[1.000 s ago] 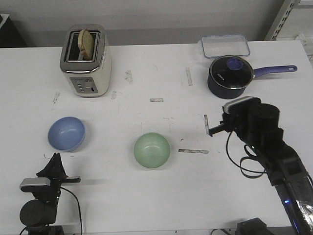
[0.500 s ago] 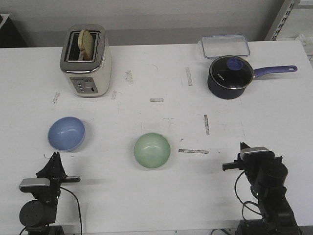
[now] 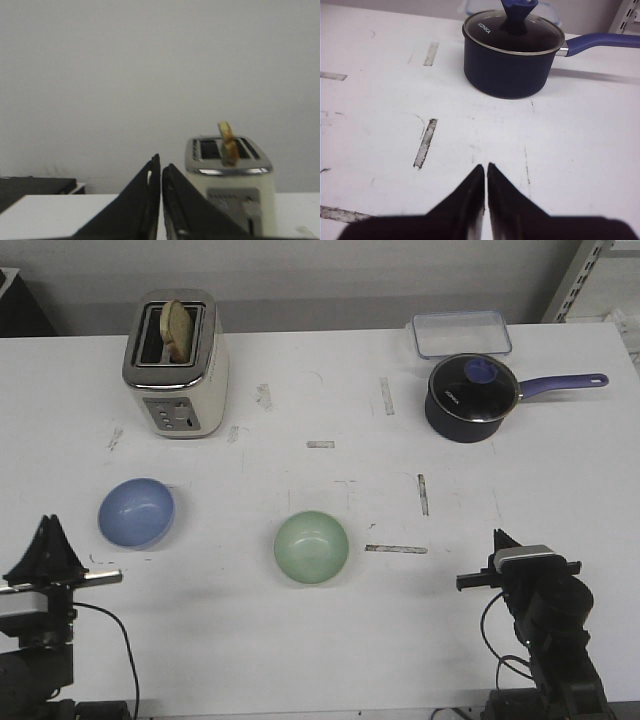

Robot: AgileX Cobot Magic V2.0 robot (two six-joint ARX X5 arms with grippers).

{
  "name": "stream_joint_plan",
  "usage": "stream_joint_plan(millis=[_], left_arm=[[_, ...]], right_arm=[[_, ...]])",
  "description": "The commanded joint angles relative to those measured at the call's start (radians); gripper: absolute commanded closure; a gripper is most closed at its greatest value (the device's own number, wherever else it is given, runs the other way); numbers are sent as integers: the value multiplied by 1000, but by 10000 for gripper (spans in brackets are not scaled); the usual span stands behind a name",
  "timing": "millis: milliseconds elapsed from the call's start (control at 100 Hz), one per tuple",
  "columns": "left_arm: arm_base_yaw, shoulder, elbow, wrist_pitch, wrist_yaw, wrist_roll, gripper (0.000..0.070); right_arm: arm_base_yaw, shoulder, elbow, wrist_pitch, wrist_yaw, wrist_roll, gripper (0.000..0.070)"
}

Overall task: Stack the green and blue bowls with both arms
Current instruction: 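Reach the left gripper to the blue bowl and grip its rim, then lift the blue bowl with the left gripper over the green bowl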

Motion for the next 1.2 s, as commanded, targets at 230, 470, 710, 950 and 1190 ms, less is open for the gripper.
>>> stream_joint_plan(millis=[230, 470, 710, 950, 1190], left_arm=[[170, 476, 510, -300, 10, 42, 699], [327, 795, 718, -669, 398, -65, 588], [330, 1025, 717, -834, 403, -63, 161], [330, 1238, 717, -902, 402, -63, 162], [328, 1322, 717, -912, 402, -69, 244]], right_arm=[[2, 36, 3, 12, 0, 0, 700], [2, 48, 3, 27, 0, 0, 700], [2, 48, 3, 27, 0, 0, 700], [2, 48, 3, 27, 0, 0, 700], [1, 48, 3, 27, 0, 0, 700]])
